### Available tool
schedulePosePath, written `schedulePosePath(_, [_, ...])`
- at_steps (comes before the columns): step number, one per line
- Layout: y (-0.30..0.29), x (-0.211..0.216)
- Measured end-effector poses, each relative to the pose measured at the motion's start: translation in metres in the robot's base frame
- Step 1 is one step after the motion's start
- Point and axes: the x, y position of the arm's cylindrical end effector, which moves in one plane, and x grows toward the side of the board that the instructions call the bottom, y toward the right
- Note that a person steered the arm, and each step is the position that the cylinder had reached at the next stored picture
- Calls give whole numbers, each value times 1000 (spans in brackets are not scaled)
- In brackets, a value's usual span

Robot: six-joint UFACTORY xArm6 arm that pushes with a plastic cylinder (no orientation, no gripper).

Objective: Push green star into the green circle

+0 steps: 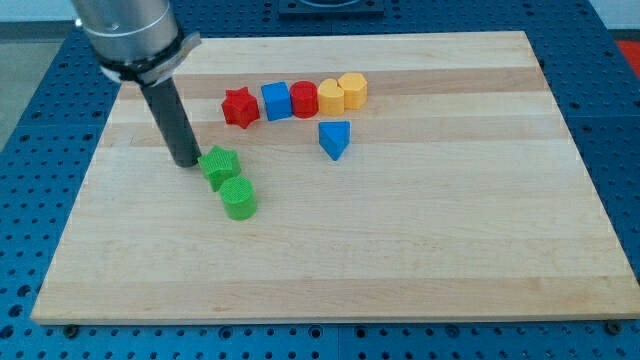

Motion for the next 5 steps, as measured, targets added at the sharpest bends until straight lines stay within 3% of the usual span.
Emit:
schedulePosePath(2, [20,2])
schedulePosePath(4, [23,43])
schedulePosePath(5, [-2,9])
